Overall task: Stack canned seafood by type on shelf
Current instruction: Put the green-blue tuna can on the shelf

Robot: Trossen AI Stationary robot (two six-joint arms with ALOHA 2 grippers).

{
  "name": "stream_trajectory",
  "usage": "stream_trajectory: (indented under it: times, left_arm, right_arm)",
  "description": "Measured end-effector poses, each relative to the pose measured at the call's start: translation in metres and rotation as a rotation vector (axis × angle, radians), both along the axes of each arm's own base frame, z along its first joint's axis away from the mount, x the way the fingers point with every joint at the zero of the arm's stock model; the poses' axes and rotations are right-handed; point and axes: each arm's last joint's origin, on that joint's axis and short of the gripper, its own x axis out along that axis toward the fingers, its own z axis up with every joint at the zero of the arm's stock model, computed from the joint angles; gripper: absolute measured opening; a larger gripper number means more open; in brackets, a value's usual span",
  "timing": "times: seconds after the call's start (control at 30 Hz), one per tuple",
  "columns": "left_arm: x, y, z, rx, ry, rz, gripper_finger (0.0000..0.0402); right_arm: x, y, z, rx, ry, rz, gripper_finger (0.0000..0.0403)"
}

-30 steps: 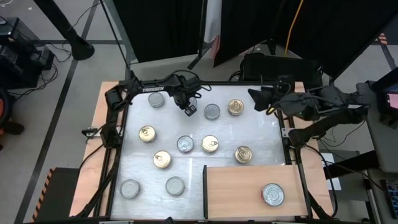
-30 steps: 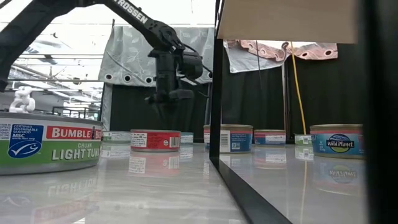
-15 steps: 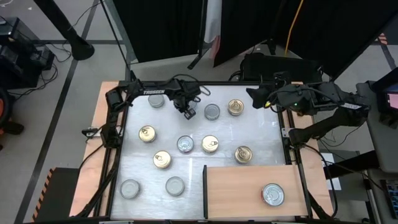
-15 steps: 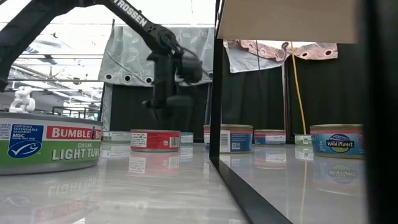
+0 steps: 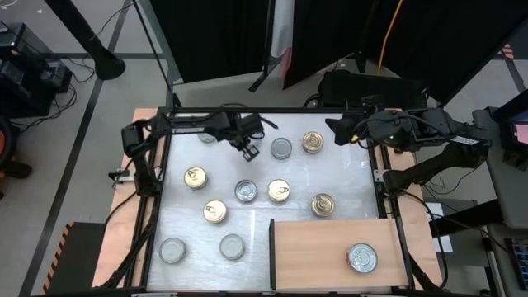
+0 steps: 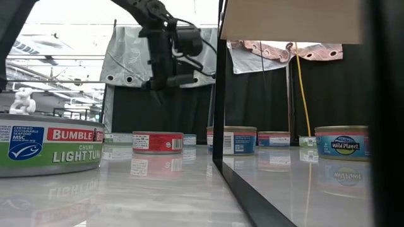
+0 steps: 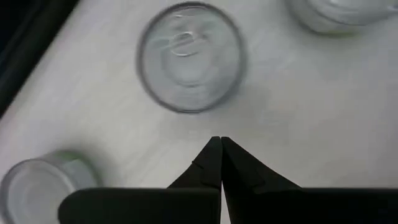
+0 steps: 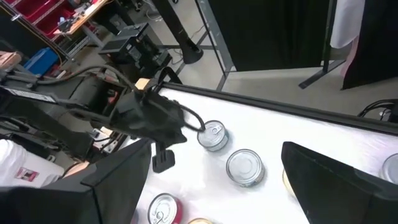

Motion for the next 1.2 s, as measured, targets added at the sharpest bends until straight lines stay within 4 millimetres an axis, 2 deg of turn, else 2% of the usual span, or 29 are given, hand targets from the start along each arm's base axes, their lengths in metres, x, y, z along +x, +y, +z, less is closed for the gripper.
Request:
stream_trajectory:
  times: [0.13,0.23,0.37,0.73,0.97,1.2]
  left_arm:
    - [-0.008,0.019,-0.010,-0.031,0.037,0.080,0.0002]
    - [-0.006,0.029,-0.021,-0.057,0.034,0.089,0.0001]
    - [0.001,0.035,-0.027,-0.058,-0.017,0.069,0.0001]
    - [0.002,0.035,-0.028,-0.059,-0.025,0.064,0.0000]
    - [-0.004,0.032,-0.042,-0.081,0.004,0.068,0.0000]
    - [-0.016,0.022,-0.064,-0.144,0.055,0.054,0.0000]
  right_arm:
    - [0.000,-0.002,0.000,-0.003,0.002,-0.011,0.0352]
    - [0.000,-0.004,0.000,-0.005,0.005,-0.018,0.0352]
    - [0.000,-0.005,0.000,-0.003,0.004,-0.021,0.0352]
    - [0.001,-0.004,0.002,0.001,-0.020,-0.021,0.0352]
    - [0.001,-0.004,0.002,-0.003,-0.016,-0.018,0.0352]
    - [0.001,-0.004,0.002,-0.011,-0.009,-0.013,0.0352]
